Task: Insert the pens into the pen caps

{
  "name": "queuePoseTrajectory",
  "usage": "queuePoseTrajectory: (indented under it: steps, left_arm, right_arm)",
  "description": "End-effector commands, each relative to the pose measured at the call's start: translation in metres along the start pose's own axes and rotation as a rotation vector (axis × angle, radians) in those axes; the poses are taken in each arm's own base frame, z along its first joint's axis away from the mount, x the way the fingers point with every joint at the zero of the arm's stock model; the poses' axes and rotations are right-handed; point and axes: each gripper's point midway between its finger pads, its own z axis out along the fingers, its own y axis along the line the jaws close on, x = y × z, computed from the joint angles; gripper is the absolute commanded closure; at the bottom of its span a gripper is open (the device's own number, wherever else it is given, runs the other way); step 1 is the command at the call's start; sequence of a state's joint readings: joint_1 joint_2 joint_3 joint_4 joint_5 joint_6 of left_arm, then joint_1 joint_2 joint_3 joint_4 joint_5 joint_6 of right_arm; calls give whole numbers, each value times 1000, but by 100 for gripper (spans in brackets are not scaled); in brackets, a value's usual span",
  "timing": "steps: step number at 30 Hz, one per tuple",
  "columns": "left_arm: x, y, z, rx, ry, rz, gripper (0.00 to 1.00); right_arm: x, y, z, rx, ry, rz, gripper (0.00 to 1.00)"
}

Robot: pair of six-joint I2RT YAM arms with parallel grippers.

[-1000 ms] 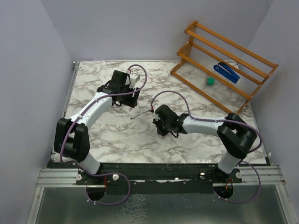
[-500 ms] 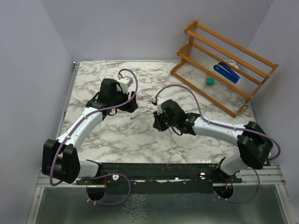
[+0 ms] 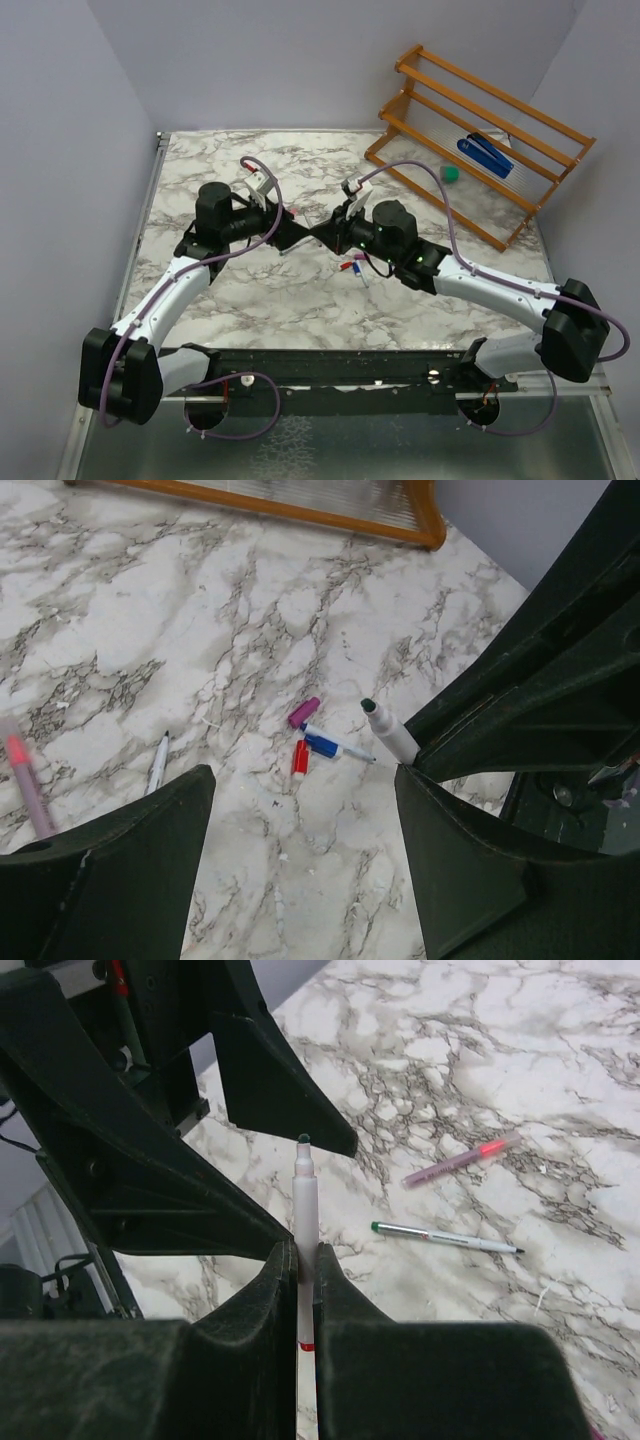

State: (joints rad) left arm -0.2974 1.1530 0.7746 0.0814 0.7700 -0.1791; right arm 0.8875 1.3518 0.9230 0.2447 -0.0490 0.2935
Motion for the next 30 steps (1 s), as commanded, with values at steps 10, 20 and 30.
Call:
queuePoseTrajectory:
  steps: [10, 20, 30]
  left_arm:
    - [-8, -61, -11, 286, -63, 35, 26]
    - [-8, -73, -18, 327, -68, 48, 27]
    - [-27, -39, -5, 139, -170, -4, 27]
  right_arm:
    - [-60, 1, -10, 38, -250, 40, 100]
    - [-69, 8, -5, -3, -280, 40, 99]
    - [-64, 25, -7, -106, -265, 58, 99]
